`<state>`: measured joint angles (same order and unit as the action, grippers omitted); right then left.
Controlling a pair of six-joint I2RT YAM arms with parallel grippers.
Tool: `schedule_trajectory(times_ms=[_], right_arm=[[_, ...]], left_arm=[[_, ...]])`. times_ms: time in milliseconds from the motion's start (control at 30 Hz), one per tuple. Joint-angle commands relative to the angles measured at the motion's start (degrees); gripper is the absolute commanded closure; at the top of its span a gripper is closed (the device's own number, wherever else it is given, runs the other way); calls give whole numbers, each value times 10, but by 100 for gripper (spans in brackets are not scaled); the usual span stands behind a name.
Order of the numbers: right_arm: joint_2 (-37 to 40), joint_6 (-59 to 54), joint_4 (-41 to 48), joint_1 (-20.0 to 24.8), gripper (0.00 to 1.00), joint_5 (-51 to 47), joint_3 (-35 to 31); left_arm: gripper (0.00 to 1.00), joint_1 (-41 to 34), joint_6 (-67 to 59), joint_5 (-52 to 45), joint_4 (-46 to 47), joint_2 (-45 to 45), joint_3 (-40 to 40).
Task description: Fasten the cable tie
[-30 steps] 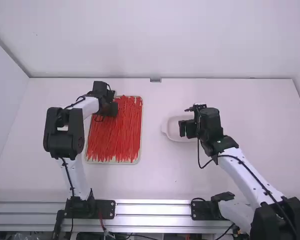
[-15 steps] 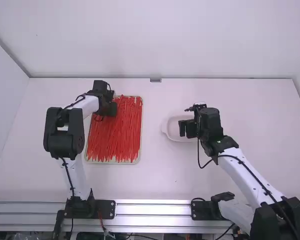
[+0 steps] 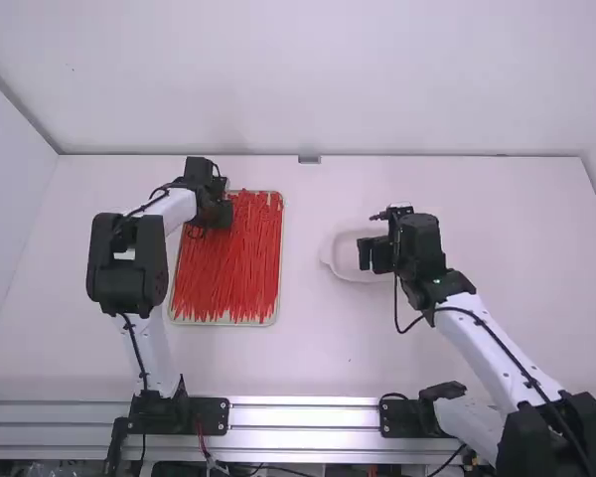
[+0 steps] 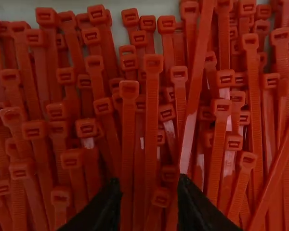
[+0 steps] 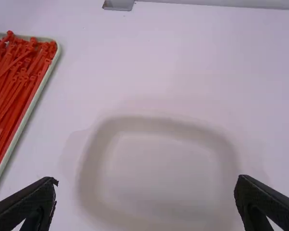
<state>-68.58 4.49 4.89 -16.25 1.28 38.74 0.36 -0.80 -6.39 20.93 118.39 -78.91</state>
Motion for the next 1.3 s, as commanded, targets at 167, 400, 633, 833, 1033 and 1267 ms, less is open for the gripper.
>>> schedule_trajectory(times_ms=[167, 400, 633, 833, 1033, 1267], right_arm=[[-3, 0, -2, -3, 1, 1, 17], [-3, 0, -2, 0, 1, 3, 17], [-3, 0, -2, -9, 1, -2, 17], [-3, 0, -1, -10, 1, 0, 17], [-3, 0, -1, -10, 1, 0, 17], [-3, 0, 2, -10, 1, 0, 17]], left_arm=[[77, -4, 4, -6, 9, -2, -9], [84, -4, 4, -7, 11, -2, -9], [88, -4, 5, -6, 11, -2, -9], [89, -4, 14, -6, 11, -2, -9], [92, -4, 17, -6, 9, -5, -10], [94, -4, 31, -2, 11, -26, -17]])
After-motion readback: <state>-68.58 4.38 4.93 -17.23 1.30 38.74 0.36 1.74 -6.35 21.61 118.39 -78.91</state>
